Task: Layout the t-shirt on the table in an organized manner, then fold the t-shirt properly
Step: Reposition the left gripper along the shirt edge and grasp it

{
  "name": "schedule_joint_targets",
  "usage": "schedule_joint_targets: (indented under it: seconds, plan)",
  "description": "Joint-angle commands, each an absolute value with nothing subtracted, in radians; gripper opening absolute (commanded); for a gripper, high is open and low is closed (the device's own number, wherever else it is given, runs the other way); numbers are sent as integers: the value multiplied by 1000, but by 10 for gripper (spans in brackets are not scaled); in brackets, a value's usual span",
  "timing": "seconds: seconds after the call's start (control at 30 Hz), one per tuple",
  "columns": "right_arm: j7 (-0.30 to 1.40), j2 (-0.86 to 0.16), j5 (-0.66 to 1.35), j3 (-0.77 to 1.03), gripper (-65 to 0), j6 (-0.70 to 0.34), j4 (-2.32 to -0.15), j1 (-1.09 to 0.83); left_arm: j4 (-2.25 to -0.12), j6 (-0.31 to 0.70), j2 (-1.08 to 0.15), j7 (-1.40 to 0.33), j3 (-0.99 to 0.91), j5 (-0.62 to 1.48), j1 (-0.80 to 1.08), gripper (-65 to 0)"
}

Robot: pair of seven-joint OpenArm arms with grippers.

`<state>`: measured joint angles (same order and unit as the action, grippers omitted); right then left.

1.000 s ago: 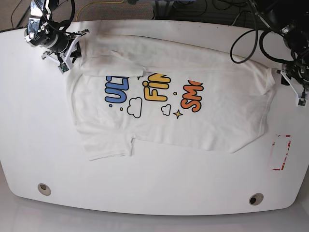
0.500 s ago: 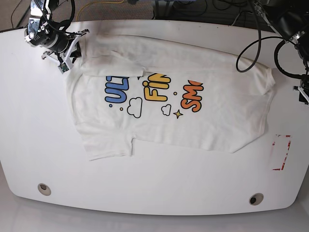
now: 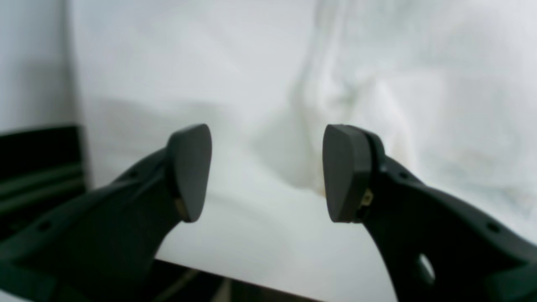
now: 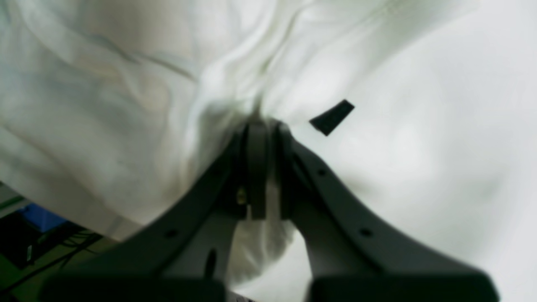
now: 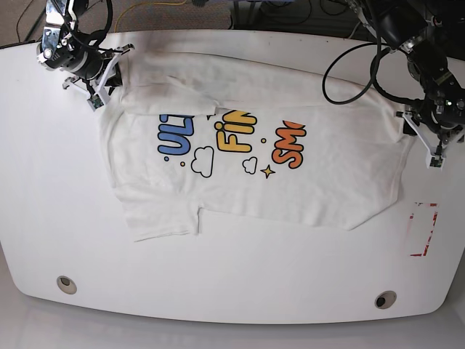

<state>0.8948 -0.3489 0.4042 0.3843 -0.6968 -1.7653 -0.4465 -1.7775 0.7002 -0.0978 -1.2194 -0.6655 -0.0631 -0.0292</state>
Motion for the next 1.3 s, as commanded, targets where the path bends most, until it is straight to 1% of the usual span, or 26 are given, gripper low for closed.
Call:
schedule_joint_targets:
  seconds: [0.0,0.2,0.47,0.77,0.83,0.9,1.03,1.07,1.1,1.2,1.27]
  plan:
    - [886,-354,415,389,-648,-698,-1782,-447,-1794,698,-84,-1211,-662,-56,-30,-258]
    - [886,-341,415,392,-648,-698,-1782,-446,-1745,698,-65,-1207,-633,-61,-28,-258]
    - [886,-338,415,389,-648,-698,-1782,-447,-1669,698,-65,-1156,-618,-59,-28,-258]
    - [886,-338,415,389,-648,-698,-1782,-447,-1662,698,-67,-1153,-616,-54,-28,-262]
    - [886,-338,415,389,-648,-698,-1782,-447,-1662,698,-67,-1153,-616,-54,-28,-290]
    - [886,-338,415,389,-648,-698,-1782,-447,-1662,698,-67,-1152,-616,-54,-28,-354]
    - [886,-338,415,389,-648,-698,-1782,-447,-1662,698,-67,-1152,-616,-58,-31,-526]
    - [886,-338,415,389,-648,-698,-1782,-447,-1662,698,-67,-1152,-615,-58,-33,-546]
    - [886,-338,415,389,-648,-698,-1782,-447,-1662,698,-67,-1152,-615,-59,-33,-586]
    - [886,-338,415,389,-648,-698,-1782,-447,-1662,698,-73,-1152,-615,-61,-35,-643]
    - [886,-338,415,389,-648,-698,-1782,-446,-1662,698,-85,-1152,-615,-59,-35,-650]
